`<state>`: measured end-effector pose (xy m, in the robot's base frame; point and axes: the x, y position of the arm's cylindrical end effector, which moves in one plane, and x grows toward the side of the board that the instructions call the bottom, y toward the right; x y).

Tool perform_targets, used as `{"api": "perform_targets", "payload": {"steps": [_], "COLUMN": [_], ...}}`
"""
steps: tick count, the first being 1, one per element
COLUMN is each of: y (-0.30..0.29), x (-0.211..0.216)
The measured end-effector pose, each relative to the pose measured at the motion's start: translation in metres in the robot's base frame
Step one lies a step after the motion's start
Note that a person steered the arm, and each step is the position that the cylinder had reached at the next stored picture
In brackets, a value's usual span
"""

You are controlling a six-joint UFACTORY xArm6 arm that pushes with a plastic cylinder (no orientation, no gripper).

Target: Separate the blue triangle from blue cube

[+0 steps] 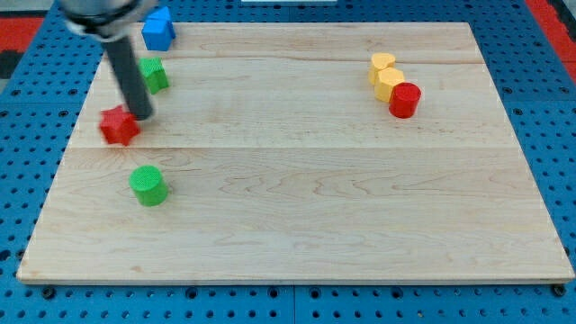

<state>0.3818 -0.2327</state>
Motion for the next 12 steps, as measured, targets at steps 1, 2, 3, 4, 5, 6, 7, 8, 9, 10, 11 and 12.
{"api": "perform_targets", "payload": {"steps": [1, 2, 3, 4, 5, 6, 7, 8, 9, 10, 11, 12], "y": [-0.033, -0.065, -0.069, -0.067, -0.060, -0.031, 0.079, 0.115, 0.142, 0.158, 0.158, 0.218], "x": [-0.051, -0.097, -0.165, -0.190, -0.191, -0.190, -0.190, -0.180, -0.157, -0.135, -0.130, -0.131]}}
